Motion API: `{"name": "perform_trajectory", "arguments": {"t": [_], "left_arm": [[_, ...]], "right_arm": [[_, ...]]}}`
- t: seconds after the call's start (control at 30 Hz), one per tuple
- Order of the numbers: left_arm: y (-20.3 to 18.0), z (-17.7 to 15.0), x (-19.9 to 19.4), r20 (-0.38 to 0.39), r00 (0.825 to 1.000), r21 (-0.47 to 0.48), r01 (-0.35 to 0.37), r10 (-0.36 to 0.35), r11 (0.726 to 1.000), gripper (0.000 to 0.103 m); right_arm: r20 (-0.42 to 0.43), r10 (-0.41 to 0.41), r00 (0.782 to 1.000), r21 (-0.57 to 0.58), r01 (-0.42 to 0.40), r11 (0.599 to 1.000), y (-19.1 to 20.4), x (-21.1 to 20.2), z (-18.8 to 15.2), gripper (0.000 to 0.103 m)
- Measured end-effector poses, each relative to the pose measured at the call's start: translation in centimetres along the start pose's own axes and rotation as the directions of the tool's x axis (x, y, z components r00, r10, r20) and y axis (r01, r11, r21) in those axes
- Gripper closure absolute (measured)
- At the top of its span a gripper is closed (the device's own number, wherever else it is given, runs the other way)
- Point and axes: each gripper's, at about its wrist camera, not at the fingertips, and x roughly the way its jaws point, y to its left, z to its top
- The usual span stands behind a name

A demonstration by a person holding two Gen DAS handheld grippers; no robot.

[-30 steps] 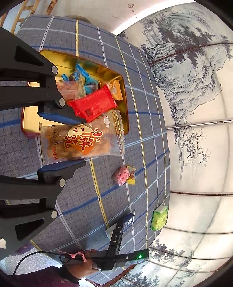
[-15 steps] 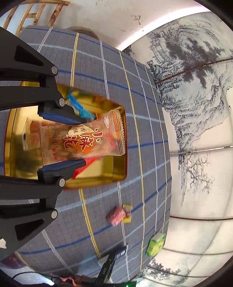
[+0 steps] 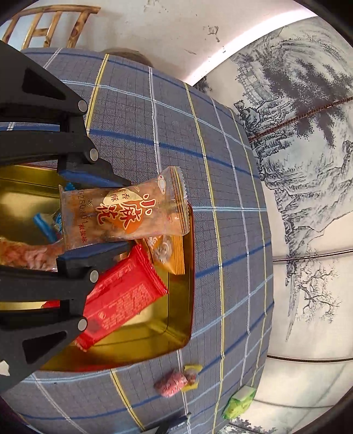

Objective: Organize snacks
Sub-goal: 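Carry the twisted-dough bag into the tin and open the left gripper, then carry the soda cracker pack into the tin and open the right gripper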

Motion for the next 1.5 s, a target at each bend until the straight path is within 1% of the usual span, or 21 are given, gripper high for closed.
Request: {"name": "perform_trajectory", "arguments": {"t": [0.2,0.37,0.53,0.6,0.63,0.7,0.8,0.83,0.87,0.93,0.97,1.0,1.1,1.23,1.3,1.4,1.5], "left_arm": [[-0.6,0.0,1.4,-0.015,1.000,0.025,-0.002,0.002,1.000,0.068],[-1.4,0.2,1.8,-0.007,1.000,0.051,-0.015,0.016,0.999,0.068],[-1.2,0.5,2.1,-0.005,0.999,0.051,-0.032,0.032,0.998,0.067],[-1.1,0.5,1.9,0.008,0.999,0.047,-0.043,0.043,0.998,0.066],[-1.1,0.5,1.7,0.013,0.999,0.047,-0.047,0.047,0.998,0.064],[-1.0,0.5,1.0,0.029,0.999,0.043,-0.047,0.046,0.998,0.058],[-0.6,0.5,-0.9,0.068,0.997,0.017,-0.046,0.044,0.999,0.052],[-0.5,0.5,-1.5,0.078,0.996,0.007,-0.046,0.045,0.999,0.047],[-0.2,0.4,-2.2,0.092,0.995,-0.008,-0.049,0.050,0.999,0.042],[0.4,-0.1,-4.1,0.130,0.990,-0.053,-0.056,0.062,0.997,0.038],[0.7,-0.4,-5.0,0.144,0.988,-0.078,-0.052,0.062,0.996,0.033],[1.0,-0.8,-5.6,0.151,0.986,-0.096,-0.050,0.064,0.994,0.031],[1.5,-2.2,-7.5,0.160,0.985,-0.146,-0.037,0.060,0.989,0.030],[1.1,-3.9,-9.4,0.174,0.982,-0.158,-0.038,0.066,0.987,0.030],[0.7,-4.7,-10.3,0.189,0.979,-0.152,-0.046,0.074,0.987,0.030],[0.4,-5.4,-11.4,0.211,0.973,-0.143,-0.064,0.094,0.988,0.029],[0.5,-6.0,-12.2,0.228,0.967,-0.143,-0.086,0.117,0.986,0.029]], "right_arm": [[0.000,-0.002,1.000,-0.002,0.002,1.000,0.0,0.0,-0.1,0.052],[-0.001,-0.002,1.000,-0.002,0.002,1.000,0.2,0.0,-0.1,0.052],[-0.001,-0.003,1.000,-0.003,0.003,1.000,0.1,0.0,0.0,0.052],[-0.001,-0.003,1.000,-0.003,0.003,1.000,0.1,0.0,0.0,0.052],[-0.001,-0.003,1.000,-0.003,0.003,1.000,0.2,0.0,0.0,0.052],[-0.001,0.000,1.000,-0.002,0.000,1.000,0.1,0.0,0.0,0.052],[-0.001,0.001,1.000,-0.011,-0.001,1.000,0.4,-0.1,-0.2,0.052],[-0.002,0.005,1.000,-0.013,-0.005,1.000,0.4,-0.2,-0.4,0.052],[-0.003,0.015,1.000,-0.012,-0.015,1.000,0.5,-0.4,-0.6,0.052],[-0.005,0.033,0.999,-0.008,-0.033,0.999,0.9,-0.8,-1.1,0.052],[-0.007,0.040,0.999,-0.009,-0.040,0.999,1.1,-1.0,-1.4,0.052],[-0.008,0.047,0.999,-0.011,-0.047,0.999,1.4,-1.2,-1.7,0.052],[-0.006,0.085,0.996,0.002,-0.085,0.996,1.8,-2.3,-2.3,0.052],[0.013,0.152,0.988,0.003,-0.152,0.988,3.4,-4.3,-2.2,0.052],[0.009,0.198,0.980,-0.007,-0.198,0.980,4.9,-4.9,-2.0,0.052],[0.000,0.264,0.965,-0.056,-0.264,0.963,8.5,-5.7,-1.6,0.052],[-0.025,0.338,0.941,-0.109,-0.339,0.934,12.9,-5.7,-1.3,0.052]]}}
